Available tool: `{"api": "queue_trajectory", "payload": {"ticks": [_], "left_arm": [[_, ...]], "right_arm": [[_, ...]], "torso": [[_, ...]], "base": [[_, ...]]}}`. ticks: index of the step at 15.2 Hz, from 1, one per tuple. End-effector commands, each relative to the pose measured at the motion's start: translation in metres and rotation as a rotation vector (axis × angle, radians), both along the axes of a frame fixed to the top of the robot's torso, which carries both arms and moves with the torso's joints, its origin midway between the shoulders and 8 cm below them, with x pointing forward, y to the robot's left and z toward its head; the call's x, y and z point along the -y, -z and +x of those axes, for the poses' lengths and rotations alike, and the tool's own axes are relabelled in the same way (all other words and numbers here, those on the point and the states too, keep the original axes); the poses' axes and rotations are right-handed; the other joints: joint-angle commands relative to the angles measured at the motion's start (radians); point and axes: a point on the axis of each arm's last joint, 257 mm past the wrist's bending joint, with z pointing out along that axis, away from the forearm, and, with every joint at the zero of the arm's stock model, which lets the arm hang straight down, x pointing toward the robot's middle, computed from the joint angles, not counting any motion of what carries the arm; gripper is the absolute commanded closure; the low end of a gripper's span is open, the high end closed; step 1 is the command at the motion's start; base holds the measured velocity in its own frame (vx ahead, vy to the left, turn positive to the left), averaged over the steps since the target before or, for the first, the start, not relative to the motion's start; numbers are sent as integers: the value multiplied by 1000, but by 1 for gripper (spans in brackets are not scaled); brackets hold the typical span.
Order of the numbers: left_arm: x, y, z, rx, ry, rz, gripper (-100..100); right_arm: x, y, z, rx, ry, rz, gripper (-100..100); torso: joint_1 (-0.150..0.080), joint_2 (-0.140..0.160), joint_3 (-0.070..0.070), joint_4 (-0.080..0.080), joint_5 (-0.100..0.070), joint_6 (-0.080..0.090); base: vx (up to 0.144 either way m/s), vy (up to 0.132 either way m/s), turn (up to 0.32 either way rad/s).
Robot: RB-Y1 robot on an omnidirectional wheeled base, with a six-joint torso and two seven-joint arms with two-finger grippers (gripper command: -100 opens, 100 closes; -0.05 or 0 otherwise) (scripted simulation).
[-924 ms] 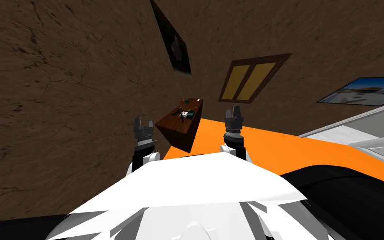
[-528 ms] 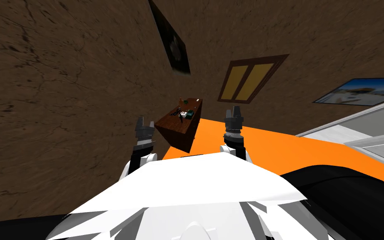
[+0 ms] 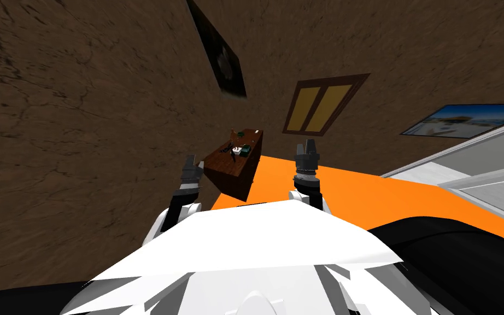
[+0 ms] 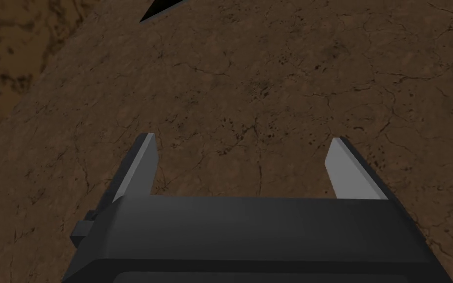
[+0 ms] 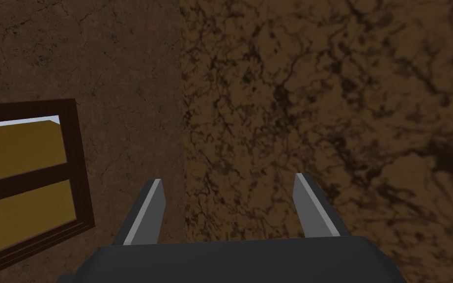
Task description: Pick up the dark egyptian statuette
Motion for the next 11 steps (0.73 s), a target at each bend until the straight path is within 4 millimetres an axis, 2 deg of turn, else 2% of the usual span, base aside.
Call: {"api": "queue_trajectory", "payload": {"ticks": [1,5,6,11], "left_arm": [[-4,14,6,-60,-3,52,-100],[-12,34,13,-148,-18,126,-100],[-12,34,13,-148,-18,126,-100],[-29,63,21,-269,-53,221,-100]], "right_arm": [[0,0,0,0,0,0,0],[0,0,0,0,0,0,0],[0,0,0,0,0,0,0],[0,0,0,0,0,0,0]], "torso": [[0,0,0,0,0,0],[-2,-1,-1,0,-1,0],[-3,-1,-1,0,-1,0],[-2,-1,-1,0,0,0]], "base": [[22,-106,-71],[30,-126,-68],[29,-110,-47],[31,-110,-69]]}}
